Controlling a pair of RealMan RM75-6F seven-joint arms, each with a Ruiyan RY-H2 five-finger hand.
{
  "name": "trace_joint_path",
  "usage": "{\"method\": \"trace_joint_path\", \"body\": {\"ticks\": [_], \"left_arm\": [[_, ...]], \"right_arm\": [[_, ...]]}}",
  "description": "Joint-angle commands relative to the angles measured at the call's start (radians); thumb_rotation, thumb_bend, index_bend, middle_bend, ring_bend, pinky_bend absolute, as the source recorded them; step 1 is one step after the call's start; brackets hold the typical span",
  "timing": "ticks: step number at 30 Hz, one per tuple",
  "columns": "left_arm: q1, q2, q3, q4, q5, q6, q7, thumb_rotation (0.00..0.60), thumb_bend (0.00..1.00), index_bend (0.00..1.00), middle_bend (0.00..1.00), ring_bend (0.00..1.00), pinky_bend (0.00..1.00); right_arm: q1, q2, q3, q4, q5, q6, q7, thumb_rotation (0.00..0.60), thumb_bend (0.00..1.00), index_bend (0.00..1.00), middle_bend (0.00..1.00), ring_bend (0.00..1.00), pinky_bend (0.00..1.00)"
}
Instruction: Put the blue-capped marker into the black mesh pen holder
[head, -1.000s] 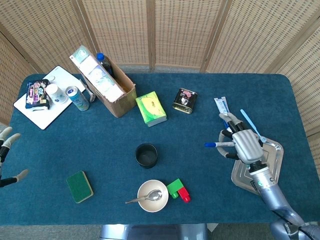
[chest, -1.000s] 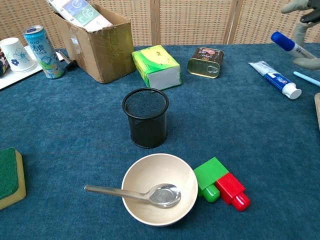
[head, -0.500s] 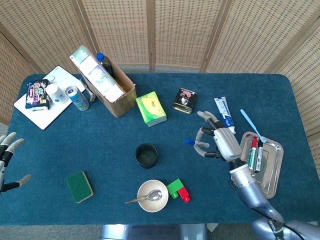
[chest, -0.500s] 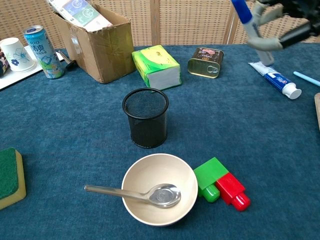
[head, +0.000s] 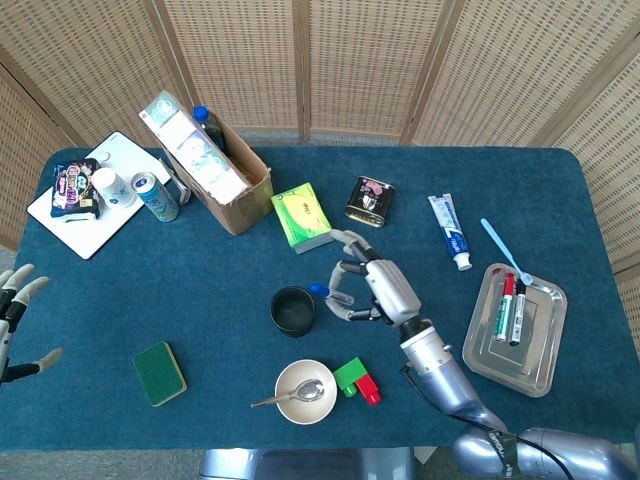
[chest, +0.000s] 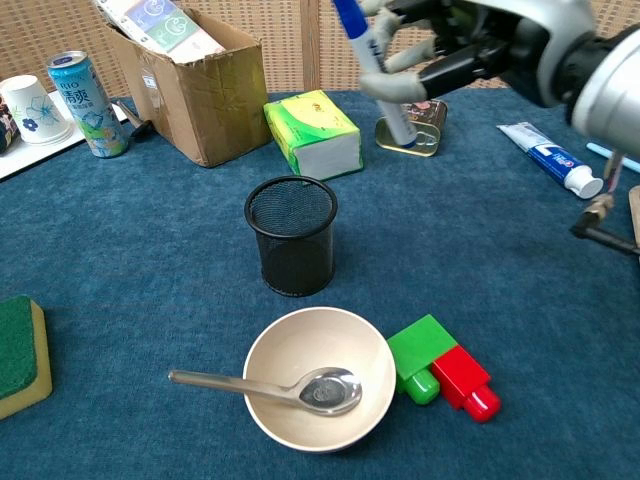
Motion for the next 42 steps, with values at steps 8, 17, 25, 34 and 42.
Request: {"method": "trace_joint_path", "body": {"ticks": [8, 17, 25, 34, 42], "left_arm": [[0.011, 0.008, -0.01, 0.009, -0.001, 0.001, -0.026, 0.6, 0.09, 0.14, 0.0, 0.0, 0.16], [0.014, 0.017, -0.021, 0.015, -0.008, -0.012, -0.058, 0.6, 0.09, 0.14, 0.0, 0.0, 0.16], [0.014, 0.02, -0.027, 0.017, -0.008, -0.019, -0.072, 0.6, 0.09, 0.14, 0.0, 0.0, 0.16], [0.017, 0.026, -0.031, 0.019, -0.008, -0.024, -0.088, 0.6, 0.09, 0.14, 0.0, 0.0, 0.16], [0.014, 0.029, -0.036, 0.023, -0.008, -0.035, -0.099, 0.6, 0.09, 0.14, 0.0, 0.0, 0.16]], "right_arm": [[0.104, -0.147, 0.057, 0.063, 0.097, -0.056, -0.073, 0.6, 0.53, 0.65, 0.08, 0.0, 0.2], [0.157, -0.249, 0.071, 0.127, 0.161, -0.074, -0.115, 0.6, 0.53, 0.65, 0.08, 0.0, 0.2], [0.187, -0.317, 0.08, 0.179, 0.178, -0.082, -0.119, 0.6, 0.53, 0.65, 0.08, 0.0, 0.2], [0.206, -0.358, 0.088, 0.245, 0.191, -0.094, -0.12, 0.6, 0.53, 0.65, 0.08, 0.0, 0.2], [0.197, -0.373, 0.075, 0.31, 0.182, -0.109, -0.075, 0.6, 0.53, 0.64, 0.08, 0.0, 0.2]]}}
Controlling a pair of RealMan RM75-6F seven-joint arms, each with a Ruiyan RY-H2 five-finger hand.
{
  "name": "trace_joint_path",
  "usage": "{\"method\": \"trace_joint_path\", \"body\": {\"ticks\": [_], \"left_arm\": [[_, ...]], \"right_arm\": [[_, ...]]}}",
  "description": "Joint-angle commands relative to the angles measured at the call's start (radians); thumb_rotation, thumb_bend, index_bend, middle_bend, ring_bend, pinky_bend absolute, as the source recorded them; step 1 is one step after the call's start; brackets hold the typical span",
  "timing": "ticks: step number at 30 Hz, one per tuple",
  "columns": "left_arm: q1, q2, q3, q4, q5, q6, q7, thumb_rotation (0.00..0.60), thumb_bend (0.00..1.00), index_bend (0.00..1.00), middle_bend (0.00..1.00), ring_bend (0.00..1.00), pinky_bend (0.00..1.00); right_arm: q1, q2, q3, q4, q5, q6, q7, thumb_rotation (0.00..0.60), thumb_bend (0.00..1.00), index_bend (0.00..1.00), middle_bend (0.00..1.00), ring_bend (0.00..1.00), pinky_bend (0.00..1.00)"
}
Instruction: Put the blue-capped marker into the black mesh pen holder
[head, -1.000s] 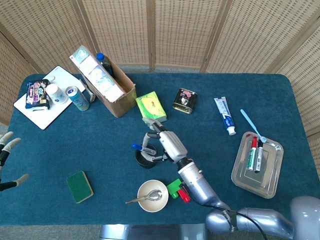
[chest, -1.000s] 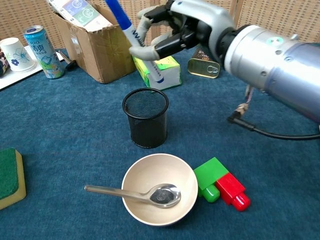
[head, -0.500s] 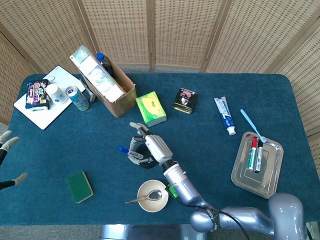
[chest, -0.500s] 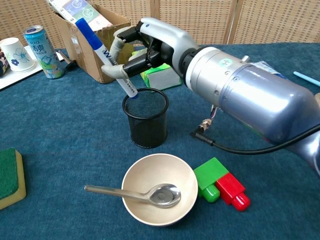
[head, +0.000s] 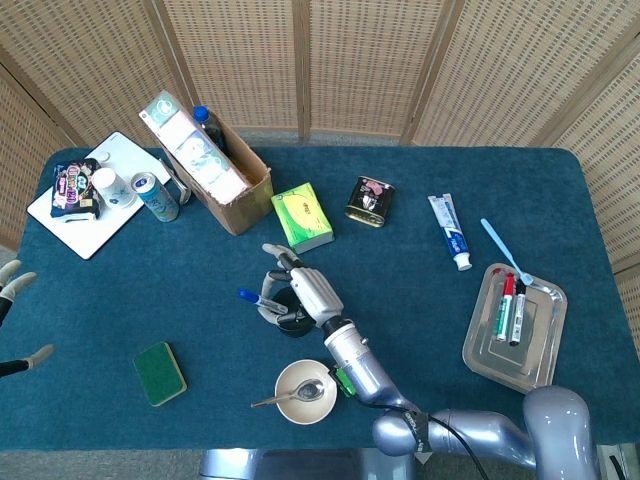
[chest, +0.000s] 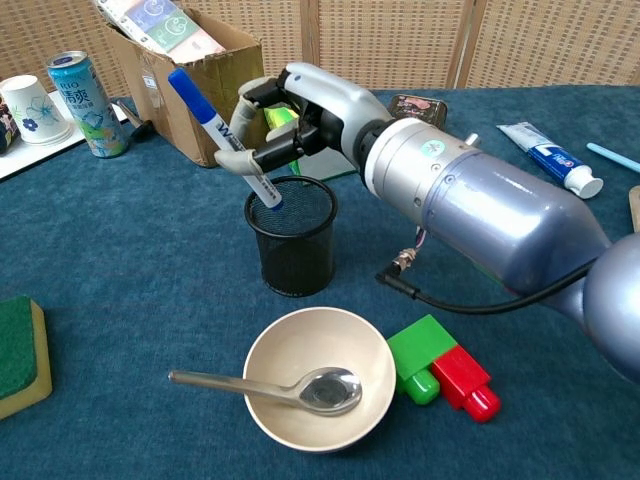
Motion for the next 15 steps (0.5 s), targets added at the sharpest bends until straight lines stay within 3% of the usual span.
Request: {"method": "trace_joint_path", "body": {"ticks": [1, 5, 10, 15], "left_arm": [[-0.002, 0.0, 0.0, 0.001, 0.002, -0.005, 0.001, 0.6, 0.09, 0.14, 0.0, 0.0, 0.16], [-0.001, 0.0, -0.001, 0.001, 0.004, -0.005, 0.001, 0.6, 0.09, 0.14, 0.0, 0.0, 0.16], [0.0, 0.001, -0.003, 0.002, 0.003, -0.007, -0.006, 0.6, 0.09, 0.14, 0.0, 0.0, 0.16], [0.002, 0.004, -0.001, 0.001, 0.009, -0.005, -0.008, 0.6, 0.09, 0.14, 0.0, 0.0, 0.16]], "right_arm": [[-0.003, -0.008, -0.001, 0.019, -0.006, -0.004, 0.017, 0.6, 0.53, 0.64, 0.08, 0.0, 0.2], [-0.009, -0.004, 0.001, 0.035, -0.012, -0.011, 0.045, 0.6, 0.54, 0.62, 0.08, 0.0, 0.2], [-0.031, 0.025, -0.016, 0.033, -0.041, -0.029, 0.104, 0.6, 0.57, 0.46, 0.05, 0.0, 0.19], [-0.051, 0.054, -0.035, 0.027, -0.085, -0.037, 0.165, 0.6, 0.59, 0.36, 0.03, 0.0, 0.18]]}}
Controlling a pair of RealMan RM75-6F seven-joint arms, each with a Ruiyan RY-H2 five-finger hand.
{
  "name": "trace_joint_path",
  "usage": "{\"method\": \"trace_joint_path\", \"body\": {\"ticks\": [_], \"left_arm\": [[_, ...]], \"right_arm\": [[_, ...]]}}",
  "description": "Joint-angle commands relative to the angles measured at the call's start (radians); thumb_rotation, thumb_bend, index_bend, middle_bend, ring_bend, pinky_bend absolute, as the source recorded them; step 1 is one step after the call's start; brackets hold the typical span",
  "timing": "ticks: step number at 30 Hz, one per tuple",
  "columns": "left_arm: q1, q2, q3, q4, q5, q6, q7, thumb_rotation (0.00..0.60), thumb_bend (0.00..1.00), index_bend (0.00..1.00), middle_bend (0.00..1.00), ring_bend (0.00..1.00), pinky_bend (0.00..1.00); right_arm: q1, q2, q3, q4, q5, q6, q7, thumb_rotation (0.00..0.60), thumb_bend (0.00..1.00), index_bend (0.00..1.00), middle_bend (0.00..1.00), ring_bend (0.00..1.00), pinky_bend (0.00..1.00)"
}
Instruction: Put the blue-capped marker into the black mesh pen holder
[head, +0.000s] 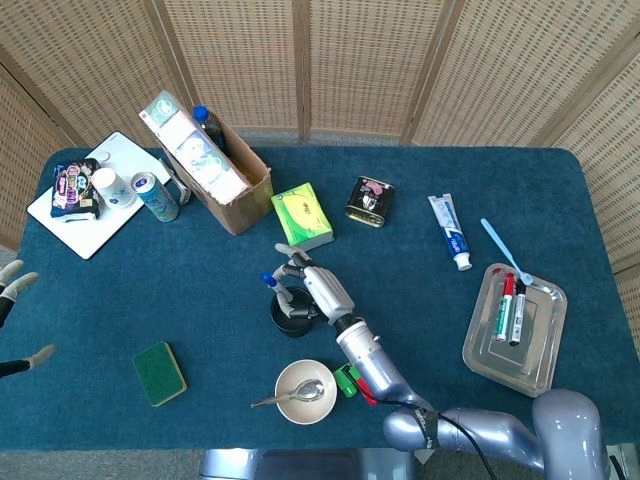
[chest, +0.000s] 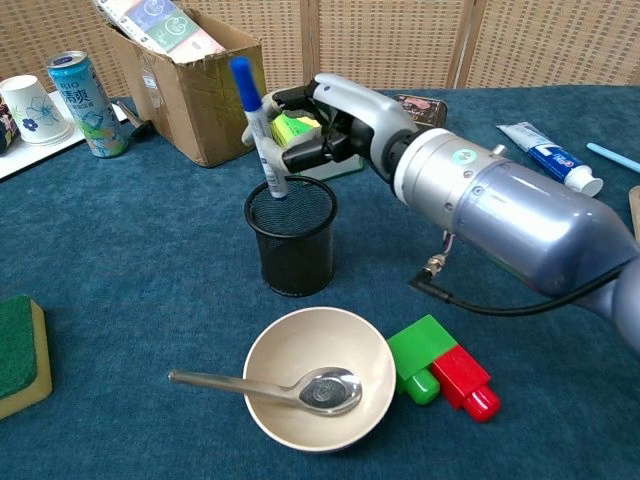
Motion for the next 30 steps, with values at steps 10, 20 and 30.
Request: {"method": "trace_joint_path", "body": {"ticks": [10, 20, 30], "left_arm": [[0.003, 0.0, 0.001, -0.003, 0.006, 0.0, -0.001, 0.6, 0.09, 0.14, 0.0, 0.0, 0.16], [0.003, -0.001, 0.005, -0.004, 0.02, -0.004, 0.0, 0.6, 0.09, 0.14, 0.0, 0.0, 0.16], [0.011, -0.001, 0.014, -0.01, 0.045, 0.006, 0.01, 0.6, 0.09, 0.13, 0.0, 0.0, 0.16]], "right_arm": [[-0.046, 0.06, -0.037, -0.016, -0.088, 0.023, 0.077, 0.6, 0.61, 0.35, 0.02, 0.0, 0.18], [-0.115, 0.233, -0.06, -0.124, -0.212, 0.132, 0.044, 0.6, 0.6, 0.35, 0.03, 0.0, 0.18], [-0.19, 0.506, -0.112, -0.009, -0.265, 0.157, -0.143, 0.6, 0.0, 0.0, 0.0, 0.0, 0.08]]}}
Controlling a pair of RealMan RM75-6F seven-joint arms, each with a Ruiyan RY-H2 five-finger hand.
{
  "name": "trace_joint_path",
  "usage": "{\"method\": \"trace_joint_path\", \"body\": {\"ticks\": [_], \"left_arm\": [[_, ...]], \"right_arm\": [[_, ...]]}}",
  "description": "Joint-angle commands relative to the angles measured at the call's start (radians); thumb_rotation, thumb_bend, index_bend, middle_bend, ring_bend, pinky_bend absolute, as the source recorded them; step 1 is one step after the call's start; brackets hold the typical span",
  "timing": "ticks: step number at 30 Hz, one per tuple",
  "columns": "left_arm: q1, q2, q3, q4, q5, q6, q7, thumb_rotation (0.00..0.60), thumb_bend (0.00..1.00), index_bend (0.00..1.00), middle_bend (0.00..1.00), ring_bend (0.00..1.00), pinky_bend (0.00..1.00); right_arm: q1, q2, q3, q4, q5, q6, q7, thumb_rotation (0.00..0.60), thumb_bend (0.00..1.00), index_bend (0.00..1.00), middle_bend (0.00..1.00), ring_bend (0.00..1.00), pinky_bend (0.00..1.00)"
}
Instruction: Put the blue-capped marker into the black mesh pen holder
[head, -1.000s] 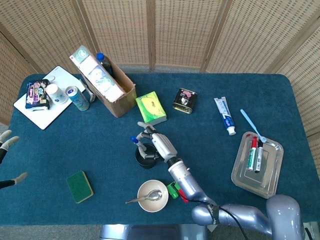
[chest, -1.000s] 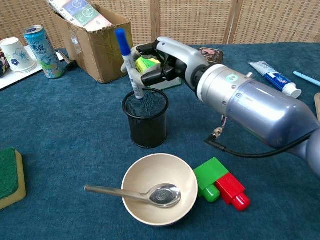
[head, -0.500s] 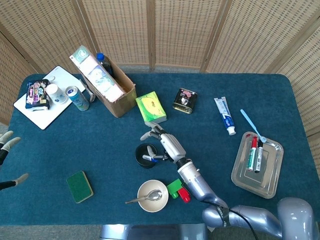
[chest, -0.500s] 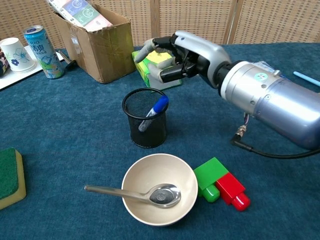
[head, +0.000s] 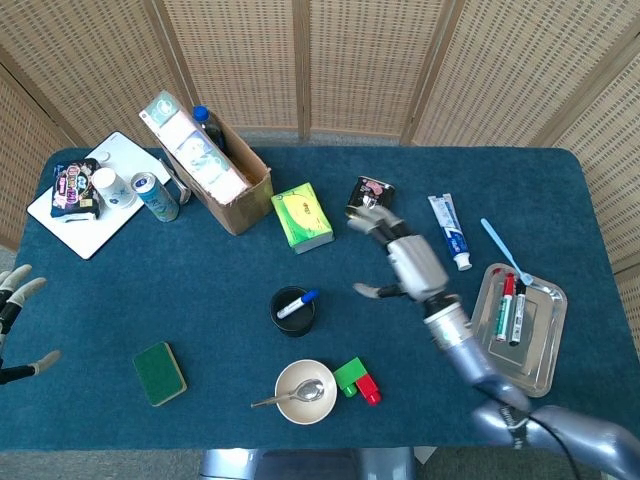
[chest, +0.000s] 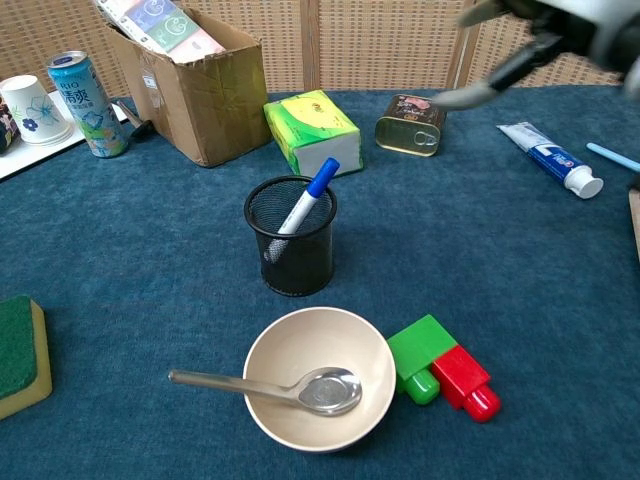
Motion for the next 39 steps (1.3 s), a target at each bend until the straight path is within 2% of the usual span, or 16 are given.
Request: {"method": "trace_joint_path", "body": {"ticks": [1, 7, 16, 22, 25, 32, 39], "left_arm": [[0.0, -0.002, 0.002, -0.001, 0.004, -0.002, 0.01, 0.6, 0.09, 0.13, 0.0, 0.0, 0.16], [0.0, -0.008, 0.008, -0.012, 0.018, -0.002, 0.037, 0.6, 0.09, 0.13, 0.0, 0.0, 0.16], [0.005, -0.013, 0.016, -0.017, 0.03, -0.001, 0.069, 0.6, 0.09, 0.13, 0.0, 0.0, 0.16], [0.007, -0.014, 0.02, -0.015, 0.03, -0.004, 0.093, 0.6, 0.09, 0.12, 0.0, 0.0, 0.16], [0.01, -0.019, 0.025, -0.013, 0.029, -0.008, 0.114, 0.6, 0.09, 0.09, 0.0, 0.0, 0.16], [0.039, -0.027, 0.031, 0.008, 0.023, 0.03, 0.142, 0.6, 0.09, 0.06, 0.0, 0.0, 0.16], [0.073, -0.044, 0.044, 0.038, 0.017, 0.06, 0.129, 0.6, 0.09, 0.06, 0.0, 0.0, 0.16]], "right_arm": [[-0.047, 0.098, -0.042, 0.081, -0.011, 0.003, -0.077, 0.6, 0.0, 0.0, 0.0, 0.0, 0.08], [-0.115, 0.178, -0.091, 0.152, 0.017, 0.006, -0.093, 0.598, 0.0, 0.0, 0.0, 0.0, 0.04], [-0.226, 0.242, -0.151, 0.213, 0.032, 0.064, -0.081, 0.593, 0.0, 0.0, 0.0, 0.0, 0.02], [-0.301, 0.291, -0.197, 0.189, 0.031, 0.101, -0.099, 0.597, 0.0, 0.0, 0.0, 0.0, 0.02], [-0.344, 0.317, -0.213, 0.155, 0.041, 0.133, -0.113, 0.599, 0.0, 0.0, 0.0, 0.0, 0.0], [-0.44, 0.318, -0.221, 0.122, 0.046, 0.264, -0.153, 0.6, 0.0, 0.0, 0.0, 0.0, 0.0], [-0.535, 0.275, -0.242, 0.138, 0.03, 0.375, -0.121, 0.6, 0.0, 0.0, 0.0, 0.0, 0.0]]}}
